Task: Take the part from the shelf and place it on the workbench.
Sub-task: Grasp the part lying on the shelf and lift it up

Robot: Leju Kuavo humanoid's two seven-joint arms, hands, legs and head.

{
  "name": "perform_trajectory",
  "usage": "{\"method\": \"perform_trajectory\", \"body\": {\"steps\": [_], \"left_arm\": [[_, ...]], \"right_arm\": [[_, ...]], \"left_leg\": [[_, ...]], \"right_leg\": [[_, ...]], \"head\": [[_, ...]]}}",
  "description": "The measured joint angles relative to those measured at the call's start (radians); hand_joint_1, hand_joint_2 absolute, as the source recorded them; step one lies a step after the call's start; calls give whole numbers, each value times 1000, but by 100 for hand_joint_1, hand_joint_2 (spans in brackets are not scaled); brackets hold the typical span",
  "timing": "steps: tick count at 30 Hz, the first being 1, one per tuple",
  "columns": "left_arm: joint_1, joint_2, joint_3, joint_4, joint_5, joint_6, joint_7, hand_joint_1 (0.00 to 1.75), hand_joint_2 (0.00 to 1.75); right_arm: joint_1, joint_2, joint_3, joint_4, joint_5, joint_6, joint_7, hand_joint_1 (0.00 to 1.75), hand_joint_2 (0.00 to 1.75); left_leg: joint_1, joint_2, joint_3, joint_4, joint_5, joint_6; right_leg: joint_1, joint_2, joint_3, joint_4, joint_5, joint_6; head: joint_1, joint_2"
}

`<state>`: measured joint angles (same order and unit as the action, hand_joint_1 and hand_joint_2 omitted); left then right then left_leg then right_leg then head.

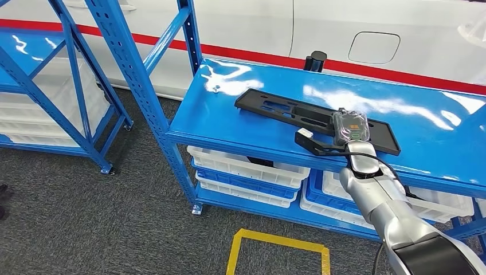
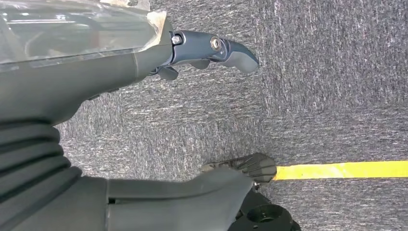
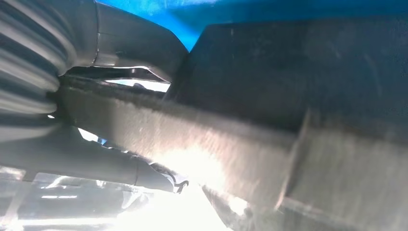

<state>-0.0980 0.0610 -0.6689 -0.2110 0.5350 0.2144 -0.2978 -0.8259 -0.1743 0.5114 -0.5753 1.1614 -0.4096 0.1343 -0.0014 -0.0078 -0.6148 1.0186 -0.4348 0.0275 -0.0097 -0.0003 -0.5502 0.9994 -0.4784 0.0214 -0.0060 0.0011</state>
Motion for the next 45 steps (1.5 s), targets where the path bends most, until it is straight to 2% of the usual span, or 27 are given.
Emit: {"method": "perform_trajectory", "body": {"steps": [6, 10, 18, 21, 24, 30, 33, 35, 38, 43, 45], "left_arm": [[1, 0, -2, 0, 11, -4, 21, 0, 175], [3, 0, -2, 0, 18, -2, 28, 0, 175], [5, 0, -2, 0, 20, -2, 28, 0, 175], [6, 0, -2, 0, 24, -1, 28, 0, 175], [9, 0, -1, 0, 33, 4, 24, 0, 175], [22, 0, 0, 2, 58, 6, -17, 0, 175], [31, 0, 3, 3, 66, -1, -32, 0, 175], [36, 0, 7, 4, 72, -3, -40, 0, 175], [39, 0, 15, 6, 80, -4, -48, 0, 175], [44, 0, 29, 10, 97, -14, -50, 0, 175], [45, 0, 35, 11, 103, -15, -56, 0, 175]], "right_arm": [[74, 2, -68, -172, -292, -49, -183, 175, 175], [138, 2, -110, -337, -464, -36, -246, 175, 175], [205, 4, -147, -483, -507, -30, -259, 175, 175], [218, 4, -154, -510, -589, -5, -288, 175, 175], [243, 4, -171, -574, -811, 75, -332, 175, 175], [356, 6, -235, -789, -1448, 327, -358, 175, 175], [439, 2, -274, -910, -1611, 384, -379, 175, 175], [487, -4, -295, -989, -1630, 402, -403, 175, 175], [532, -13, -310, -1090, -1585, 408, -432, 175, 175], [558, -32, -314, -1213, -1521, 427, -463, 175, 175], [561, -35, -314, -1252, -1506, 431, -471, 175, 175]], "left_leg": [[0, 0, 0, 0, 0, -1], [0, 0, 0, 0, 0, -1], [0, 0, -1, 0, 0, -1], [0, 0, -1, 0, 0, -1], [0, 0, -1, 0, 0, -1], [0, -2, -2, 0, -1, -1], [0, -2, -2, 0, -2, -1], [0, -2, -3, 0, -3, -2], [-2, -1, -3, 1, -6, -1], [-8, -1, -2, 3, -11, 8], [-11, -1, -1, 2, -8, 15]], "right_leg": [[0, 1, 0, 0, 0, 0], [0, 1, 0, 0, 0, 0], [0, 1, 0, 0, 0, 0], [0, 1, -1, 0, 0, 0], [0, 1, -1, 0, 0, 0], [0, 0, -1, 0, -3, 3], [0, 0, -1, 0, -3, 3], [0, 0, -2, 0, -3, 3], [-2, 1, -2, -1, -3, 3], [-9, 1, -1, -2, -4, 10], [-12, 1, 1, -4, -2, 17]], "head": [[0, 0], [0, 0], [0, 0], [0, 0], [0, 0], [0, 0], [0, 0], [0, 0], [0, 0], [0, 0], [-1, 0]]}}
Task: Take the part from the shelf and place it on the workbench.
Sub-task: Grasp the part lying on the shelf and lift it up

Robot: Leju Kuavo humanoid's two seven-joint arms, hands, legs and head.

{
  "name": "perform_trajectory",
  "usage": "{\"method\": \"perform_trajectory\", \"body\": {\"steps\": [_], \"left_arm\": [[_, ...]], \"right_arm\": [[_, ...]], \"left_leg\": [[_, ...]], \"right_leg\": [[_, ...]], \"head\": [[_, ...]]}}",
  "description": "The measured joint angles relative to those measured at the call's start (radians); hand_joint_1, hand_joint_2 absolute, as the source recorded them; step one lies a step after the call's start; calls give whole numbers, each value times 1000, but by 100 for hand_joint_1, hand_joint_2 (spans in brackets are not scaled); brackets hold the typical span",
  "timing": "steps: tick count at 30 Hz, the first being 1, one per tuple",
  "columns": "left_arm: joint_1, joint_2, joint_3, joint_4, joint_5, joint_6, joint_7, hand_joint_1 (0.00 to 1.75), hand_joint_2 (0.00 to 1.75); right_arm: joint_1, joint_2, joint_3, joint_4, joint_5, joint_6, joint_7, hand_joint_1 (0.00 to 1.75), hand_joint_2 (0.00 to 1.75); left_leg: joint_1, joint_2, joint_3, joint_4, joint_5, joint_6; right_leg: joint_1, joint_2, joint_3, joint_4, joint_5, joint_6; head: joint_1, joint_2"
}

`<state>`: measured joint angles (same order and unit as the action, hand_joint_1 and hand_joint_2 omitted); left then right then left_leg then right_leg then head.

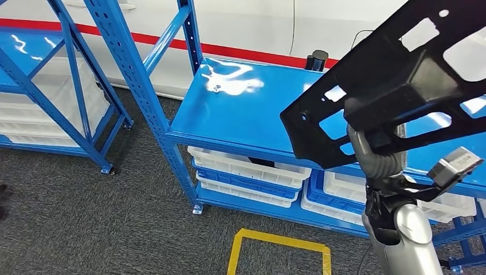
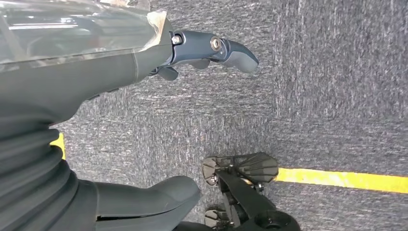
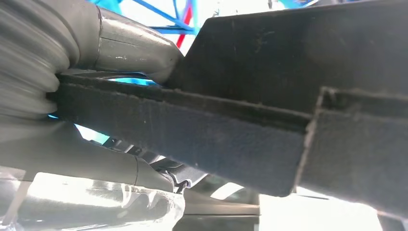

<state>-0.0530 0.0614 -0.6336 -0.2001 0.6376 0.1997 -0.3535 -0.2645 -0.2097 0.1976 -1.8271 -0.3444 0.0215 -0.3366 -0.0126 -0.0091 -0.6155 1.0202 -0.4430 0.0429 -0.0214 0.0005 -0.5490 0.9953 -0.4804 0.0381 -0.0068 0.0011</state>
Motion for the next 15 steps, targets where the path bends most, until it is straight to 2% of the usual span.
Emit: {"method": "perform_trajectory", "body": {"steps": [2, 3, 6, 7, 8, 9, 11, 12, 13, 15], "left_arm": [[0, -2, 6, 0, 1, -1, -5, 0, 175], [0, -3, 8, 0, 1, -1, -7, 0, 175], [-1, -5, 12, 1, 2, -1, -8, 0, 175], [0, -6, 13, 1, 4, -2, -8, 0, 175], [0, -7, 13, 1, 6, -2, -8, 0, 175], [0, -9, 13, 1, 9, -3, -8, 0, 175], [0, -10, 14, 1, 11, -3, -8, 0, 175], [0, -11, 14, 2, 12, -2, -9, 0, 175], [0, -11, 14, 2, 12, -2, -9, 0, 175], [1, -11, 14, 4, 12, -2, -9, 0, 175]], "right_arm": [[3, -3, 0, -35, 12, 1, -4, 175, 175], [4, -4, 0, -48, 16, 1, -5, 175, 175], [11, -8, 0, -71, 20, 2, -5, 175, 175], [14, -9, 1, -74, 21, 2, -4, 175, 175], [17, -9, 1, -75, 22, 3, -2, 175, 175], [18, -9, 2, -77, 24, 4, 0, 175, 175], [17, -9, 3, -80, 26, 7, 4, 175, 175], [18, -9, 4, -83, 27, 8, 5, 175, 175], [18, -9, 5, -85, 28, 10, 6, 175, 175], [19, -9, 7, -88, 30, 13, 7, 175, 175]], "left_leg": [[4, 3, 8, -12, 9, 12], [7, 4, 12, -19, 13, 16], [10, 6, 14, -25, 17, 21], [10, 6, 13, -25, 17, 20], [11, 6, 11, -24, 18, 18], [13, 5, 11, -23, 19, 16], [16, 4, 7, -16, 20, 6], [16, 3, 5, -12, 20, 0], [15, 1, 1, -7, 21, -7], [13, -3, -5, -1, 27, -19]], "right_leg": [[0, 0, -5, 13, -12, 3], [1, 0, -17, 43, -31, 0], [1, 0, -100, 229, -116, -11], [0, 0, -119, 275, -129, -7], [-2, 0, -120, 282, -125, 1], [-4, 0, -100, 249, -106, 12], [-11, 0, -22, 110, -57, 33], [-12, 3, 8, 58, -37, 35], [-11, 6, 24, 28, -29, 32], [-8, 13, 20, 28, -24, 19]], "head": [[0, 0], [1, 0], [3, 0], [3, 0], [3, 0], [3, 0], [4, 0], [4, 0], [4, 0], [2, 0]]}}
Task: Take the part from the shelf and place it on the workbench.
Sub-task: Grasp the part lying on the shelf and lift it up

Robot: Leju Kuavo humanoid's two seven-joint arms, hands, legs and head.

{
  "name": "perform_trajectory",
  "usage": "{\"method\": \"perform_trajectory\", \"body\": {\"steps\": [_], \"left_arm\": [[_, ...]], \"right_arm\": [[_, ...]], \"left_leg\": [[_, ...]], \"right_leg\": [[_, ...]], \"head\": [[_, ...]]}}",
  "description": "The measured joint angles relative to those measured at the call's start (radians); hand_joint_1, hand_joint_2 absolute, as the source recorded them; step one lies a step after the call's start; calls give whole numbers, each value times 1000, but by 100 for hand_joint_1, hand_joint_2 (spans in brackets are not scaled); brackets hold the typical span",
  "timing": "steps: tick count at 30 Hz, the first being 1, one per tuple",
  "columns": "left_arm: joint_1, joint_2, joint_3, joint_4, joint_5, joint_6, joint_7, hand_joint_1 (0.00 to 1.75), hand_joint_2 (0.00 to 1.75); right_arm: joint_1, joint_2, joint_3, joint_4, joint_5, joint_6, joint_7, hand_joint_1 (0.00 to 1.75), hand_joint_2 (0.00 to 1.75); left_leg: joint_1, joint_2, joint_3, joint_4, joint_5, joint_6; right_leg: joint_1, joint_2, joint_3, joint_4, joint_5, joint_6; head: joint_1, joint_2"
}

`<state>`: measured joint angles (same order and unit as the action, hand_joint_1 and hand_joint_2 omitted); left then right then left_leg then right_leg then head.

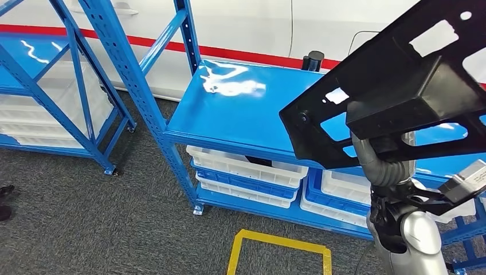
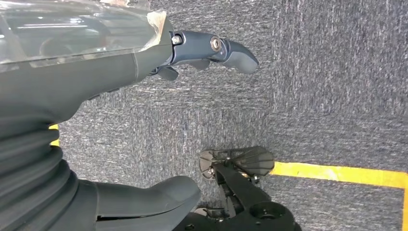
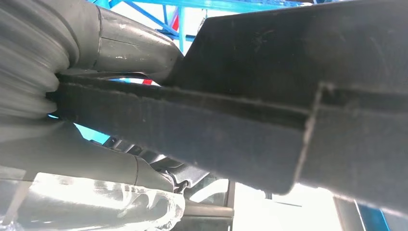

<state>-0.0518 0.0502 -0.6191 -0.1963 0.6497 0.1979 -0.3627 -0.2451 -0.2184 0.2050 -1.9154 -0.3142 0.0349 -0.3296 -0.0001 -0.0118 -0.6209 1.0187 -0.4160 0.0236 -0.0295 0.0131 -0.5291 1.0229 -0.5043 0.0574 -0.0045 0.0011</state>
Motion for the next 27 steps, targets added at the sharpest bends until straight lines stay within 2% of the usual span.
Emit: {"method": "perform_trajectory", "body": {"steps": [1, 3, 5, 7, 8, 9, 10, 13, 14, 15, 17, 18, 19, 20, 22, 23, 24, 25, 26, 27], "left_arm": [[1, 0, 0, 1, 0, 0, 0, 0, 175], [1, 0, 0, 4, 0, 0, 0, 0, 175], [2, -1, 0, 5, 0, 0, 0, 0, 175], [2, -1, 0, 5, 0, 0, 0, 0, 175], [2, -1, 0, 5, 0, 0, 0, 0, 175], [2, -1, 0, 5, 0, 0, 0, 0, 175], [2, -2, 0, 5, 0, 0, 0, 0, 175], [-1, -1, 0, 5, 0, 0, 0, 0, 175], [-1, -1, 0, 5, -1, 0, 0, 0, 175], [-2, 0, 0, 5, -2, 1, 0, 0, 175], [-2, 0, 0, 6, -3, 2, 0, 0, 175], [-2, 0, 0, 6, -3, 2, 1, 0, 175], [-2, -1, 0, 6, -3, 2, 1, 0, 175], [-2, -1, 0, 6, -3, 2, 1, 0, 175], [-2, -1, 0, 6, -3, 2, 1, 0, 175], [-1, -1, 0, 6, -3, 2, 1, 0, 175], [-1, -1, 0, 6, -3, 2, 1, 0, 175], [-1, -2, 0, 6, -3, 2, 1, 0, 175], [-1, -2, 0, 6, -3, 2, 1, 0, 175], [-1, -3, 0, 6, -3, 2, 1, 0, 175]], "right_arm": [[0, 0, 1, -1, 1, 2, 0, 175, 175], [2, 1, 2, -3, 4, 4, 1, 175, 175], [2, 0, 3, -5, 7, 5, 2, 175, 175], [3, 0, 3, -6, 9, 6, 6, 175, 175], [5, 0, 4, -6, 10, 6, 7, 175, 175], [7, 0, 4, -6, 11, 6, 8, 175, 175], [8, 0, 5, -6, 13, 6, 9, 175, 175], [9, 0, 6, -6, 19, 6, 10, 175, 175], [9, 0, 6, -7, 25, 5, 9, 175, 175], [10, 0, 7, -7, 33, 5, 7, 175, 175], [16, 0, 8, -9, 50, 4, 1, 175, 175], [19, 0, 8, -10, 58, 3, -3, 175, 175], [23, 0, 9, -11, 66, 2, -6, 175, 175], [25, -1, 9, -12, 72, 1, -10, 175, 175], [31, -1, 9, -12, 79, -3, -13, 175, 175], [34, -2, 10, -12, 81, -5, -13, 175, 175], [38, -2, 10, -12, 81, -6, -13, 175, 175], [41, -2, 10, -12, 81, -6, -14, 175, 175], [43, -2, 10, -12, 82, -7, -14, 175, 175], [43, -2, 10, -12, 84, -7, -15, 175, 175]], "left_leg": [[2, -1, -5, 3, 1, -5], [7, -1, -15, 17, -16, -14], [10, 3, -41, 85, -78, -21], [11, 5, -82, 209, -156, -28], [11, 5, -95, 260, -179, -29], [12, 5, -90, 278, -184, -29], [11, 5, -65, 258, -171, -26], [8, 5, 75, 59, -117, -11], [5, 4, 104, 14, -110, -6], [0, 3, 114, -7, -110, -3], [-7, 3, 110, -14, -96, 8], [-6, 5, 107, -20, -87, 14], [-4, 7, 101, -26, -75, 23], [-2, 10, 93, -31, -63, 29], [-2, 13, 67, -32, -44, 36], [-2, 14, 54, -32, -34, 36], [-2, 14, 40, -31, -25, 36], [-2, 15, 28, -31, -15, 34], [-2, 15, 16, -30, -6, 32], [-1, 15, 6, -28, 2, 28]], "right_leg": [[-3, 0, -4, -1, 1, -7], [-7, -2, -13, 0, 9, -22], [-6, -4, -24, -1, 19, -37], [-1, -7, -40, 0, 29, -49], [3, -9, -48, 0, 35, -52], [5, -10, -55, 0, 41, -54], [7, -10, -62, 1, 46, -53], [12, -10, -73, 0, 61, -46], [12, -11, -75, 0, 66, -40], [12, -12, -76, -1, 71, -34], [11, -14, -79, -4, 81, -18], [10, -14, -84, -1, 78, -13], [11, -13, -94, 16, 61, -13], [12, -13, -109, 52, 30, -17], [13, -13, -152, 178, -53, -26], [13, -13, -166, 239, -80, -25], [13, -13, -169, 277, -91, -19], [12, -13, -153, 279, -83, -10], [11, -13, -119, 243, -63, 2], [10, -14, -70, 178, -42, 11]], "head": [[0, 0], [-2, 0], [-3, 0], [-4, 0], [-4, 0], [-4, 0], [-4, 0], [-3, 0], [-3, 0], [-3, 0], [-4, 0], [-5, 0], [-3, 0], [-1, 0], [3, 0], [4, 0], [4, 0], [5, 0], [5, 0], [5, 0]]}}
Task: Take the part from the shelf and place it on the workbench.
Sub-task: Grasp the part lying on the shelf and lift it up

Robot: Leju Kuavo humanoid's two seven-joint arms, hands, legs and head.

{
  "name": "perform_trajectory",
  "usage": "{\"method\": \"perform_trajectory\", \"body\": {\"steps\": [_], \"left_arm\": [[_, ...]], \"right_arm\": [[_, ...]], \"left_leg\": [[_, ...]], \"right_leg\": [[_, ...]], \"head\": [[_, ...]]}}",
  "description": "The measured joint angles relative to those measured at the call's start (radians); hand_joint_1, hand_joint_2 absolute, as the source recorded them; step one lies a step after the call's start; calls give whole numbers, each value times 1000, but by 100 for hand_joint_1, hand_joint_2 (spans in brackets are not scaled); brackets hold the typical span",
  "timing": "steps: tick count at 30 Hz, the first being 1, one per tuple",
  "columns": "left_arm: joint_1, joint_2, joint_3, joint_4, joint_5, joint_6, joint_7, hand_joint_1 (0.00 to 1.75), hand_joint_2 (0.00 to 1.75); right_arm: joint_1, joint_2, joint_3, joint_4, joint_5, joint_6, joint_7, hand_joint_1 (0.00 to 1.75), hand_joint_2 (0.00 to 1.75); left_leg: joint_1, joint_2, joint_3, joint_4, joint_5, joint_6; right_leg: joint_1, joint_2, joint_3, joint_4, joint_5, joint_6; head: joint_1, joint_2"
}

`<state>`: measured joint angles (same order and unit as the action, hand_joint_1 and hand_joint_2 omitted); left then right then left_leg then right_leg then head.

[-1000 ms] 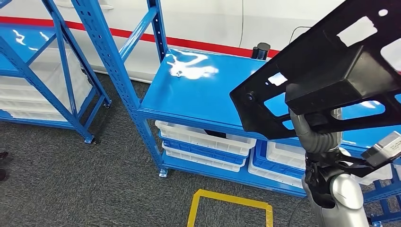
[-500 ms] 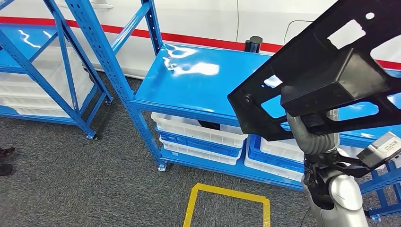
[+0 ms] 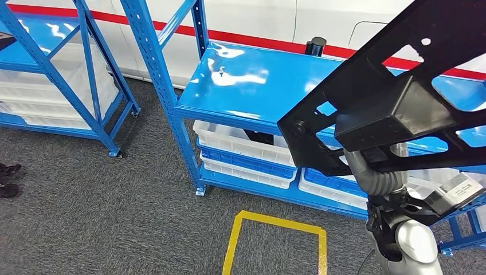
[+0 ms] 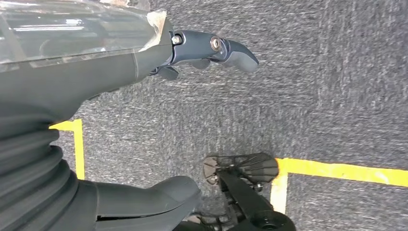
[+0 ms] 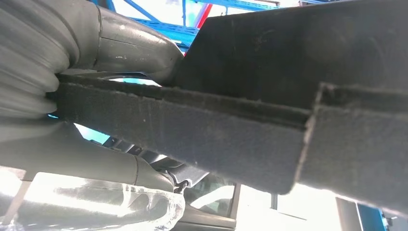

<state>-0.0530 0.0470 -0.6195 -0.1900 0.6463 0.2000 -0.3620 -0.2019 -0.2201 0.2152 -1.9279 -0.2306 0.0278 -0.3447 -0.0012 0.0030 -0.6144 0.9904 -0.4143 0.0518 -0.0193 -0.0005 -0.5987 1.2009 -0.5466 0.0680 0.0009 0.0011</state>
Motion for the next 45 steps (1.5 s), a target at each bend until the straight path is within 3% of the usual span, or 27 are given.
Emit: {"method": "perform_trajectory", "body": {"steps": [2, 3, 6, 7, 9, 11, 12, 14, 15, 16, 19, 21, 23, 24, 27, 28, 29, 30, 32, 33, 35, 37, 38, 40, 42, 43, 45], "left_arm": [[0, -1, 0, 0, -2, -1, 0, 0, 175], [0, -1, 0, 0, -4, -1, 0, 0, 175], [1, 1, 0, 2, -7, -2, 3, 0, 175], [2, 1, 0, 4, -7, -3, 4, 0, 175], [3, 2, -1, 6, -8, -3, 4, 0, 175], [4, 2, -1, 7, -8, -3, 4, 0, 175], [4, 2, -1, 7, -7, -3, 3, 0, 175], [4, 1, -1, 8, -7, -3, 2, 0, 175], [4, 1, -1, 8, -7, -3, 1, 0, 175], [4, 1, -1, 8, -7, -3, 1, 0, 175], [3, 2, -1, 8, -8, -2, 0, 0, 175], [3, 2, -1, 8, -9, -1, -1, 0, 175], [4, 0, -1, 8, -9, 0, -1, 0, 175], [3, 0, -1, 9, -9, 0, -1, 0, 175], [3, 0, -1, 9, -9, 0, -1, 0, 175], [3, -1, -1, 9, -9, 0, -1, 0, 175], [3, -1, -1, 9, -9, 1, -1, 0, 175], [3, -2, -1, 9, -9, 1, -1, 0, 175], [3, -4, -2, 9, -10, 1, -5, 0, 175], [3, -5, -2, 9, -12, 1, -8, 0, 175], [3, -5, -2, 9, -15, 1, -14, 0, 175], [4, -4, -2, 10, -16, 2, -17, 0, 175], [5, -3, -2, 10, -16, 2, -17, 0, 175], [8, -2, -2, 12, -17, 2, -17, 0, 175], [8, -3, -2, 12, -18, 2, -18, 0, 175], [8, -3, -2, 12, -18, 3, -18, 0, 175], [10, -3, -2, 12, -18, 3, -18, 0, 175]], "right_arm": [[1, 0, 0, -3, 5, 0, -4, 175, 175], [2, 0, 1, -5, 8, -1, -6, 175, 175], [8, 0, 2, -10, 15, 4, -13, 175, 175], [10, 1, 4, -10, 18, 9, -15, 175, 175], [12, 1, 7, -12, 24, 19, -20, 175, 175], [15, 2, 12, -15, 32, 27, -23, 175, 175], [19, 2, 14, -16, 37, 29, -23, 175, 175], [27, 2, 19, -18, 47, 33, -24, 175, 175], [31, 2, 20, -19, 53, 34, -24, 175, 175], [34, 2, 21, -21, 59, 34, -25, 175, 175], [42, 1, 23, -33, 79, 37, -29, 175, 175], [47, 1, 24, -37, 87, 41, -30, 175, 175], [56, 2, 26, -39, 92, 47, -30, 175, 175], [61, 2, 26, -39, 93, 48, -30, 175, 175], [70, 1, 28, -39, 95, 51, -30, 175, 175], [72, 2, 29, -39, 95, 52, -30, 175, 175], [74, 2, 30, -39, 96, 52, -30, 175, 175], [75, 2, 31, -39, 98, 53, -30, 175, 175], [75, 2, 34, -39, 105, 54, -29, 175, 175], [75, 2, 35, -40, 109, 55, -29, 175, 175], [75, 1, 37, -42, 118, 60, -29, 175, 175], [75, 1, 38, -43, 125, 65, -28, 175, 175], [75, 1, 39, -43, 127, 67, -28, 175, 175], [74, 2, 41, -43, 132, 68, -28, 175, 175], [74, 2, 43, -44, 137, 68, -28, 175, 175], [74, 2, 44, -44, 139, 68, -27, 175, 175], [74, 2, 47, -44, 140, 68, -27, 175, 175]], "left_leg": [[-3, -1, -17, 8, 14, -10], [-4, -1, -23, 11, 21, -16], [-4, -4, -33, 16, 34, -31], [-1, -5, -40, 28, 15, -37], [5, -6, -66, 106, -72, -50], [9, -6, -96, 232, -157, -60], [11, -6, -100, 277, -168, -62], [14, -6, -79, 295, -145, -64], [16, -6, -51, 266, -122, -64], [17, -6, -9, 212, -103, -63], [15, -11, 115, 34, -101, -53], [7, -13, 123, 8, -104, -41], [5, -8, 106, 4, -86, -21], [5, -5, 95, 2, -75, -10], [1, 0, 51, 1, -38, 6], [-1, 0, 33, 2, -25, 7], [-3, 1, 17, 3, -13, 7], [-4, 1, 0, 3, -1, 6], [-6, -3, -26, 5, 20, 0], [-7, -6, -36, 8, 29, -5], [-11, -11, -47, 10, 47, -15], [-10, -17, -51, 9, 62, -25], [-8, -18, -55, 15, 55, -30], [-1, -19, -76, 74, -8, -45], [6, -16, -114, 199, -98, -60], [10, -15, -129, 258, -120, -67], [19, -8, -114, 283, -108, -77]], "right_leg": [[3, 1, 103, -150, 13, 1], [5, 2, 130, -197, 8, -4], [3, 4, 126, -217, 10, -28], [-1, 2, 121, -216, 17, -39], [-6, -1, 106, -217, 36, -58], [-3, -3, 85, -215, 55, -65], [-2, -3, 73, -214, 65, -65], [-1, -3, 53, -211, 78, -60], [-2, -3, 45, -209, 83, -58], [-2, -3, 38, -205, 87, -54], [2, -4, 22, -197, 101, -37], [2, -5, 17, -198, 114, -21], [1, -5, 4, -186, 105, -11], [1, -5, -10, -161, 79, -14], [2, -3, -68, 13, -44, -31], [3, -3, -74, 66, -63, -27], [3, -3, -67, 90, -61, -19], [3, -3, -43, 81, -42, -8], [4, 2, 53, -31, -2, 2], [7, 7, 113, -115, -1, -2], [14, 16, 184, -228, -21, -20], [12, 11, 186, -249, -23, -37], [7, 5, 182, -249, -17, -45], [-3, -10, 173, -250, -2, -63], [-2, -25, 159, -249, 10, -69], [-1, -33, 153, -248, 15, -68], [-3, -52, 145, -245, 21, -64]], "head": [[0, 0], [0, 0], [-1, 0], [-2, 0], [-4, 0], [-5, 0], [-5, 0], [-5, 0], [-5, 0], [-5, 0], [-5, 0], [-4, 0], [-4, 0], [-2, 0], [2, 0], [2, 0], [2, 0], [2, 0], [2, 0], [2, 0], [1, 0], [0, 0], [0, 0], [-2, 0], [-4, 0], [-5, 0], [-5, 0]]}}
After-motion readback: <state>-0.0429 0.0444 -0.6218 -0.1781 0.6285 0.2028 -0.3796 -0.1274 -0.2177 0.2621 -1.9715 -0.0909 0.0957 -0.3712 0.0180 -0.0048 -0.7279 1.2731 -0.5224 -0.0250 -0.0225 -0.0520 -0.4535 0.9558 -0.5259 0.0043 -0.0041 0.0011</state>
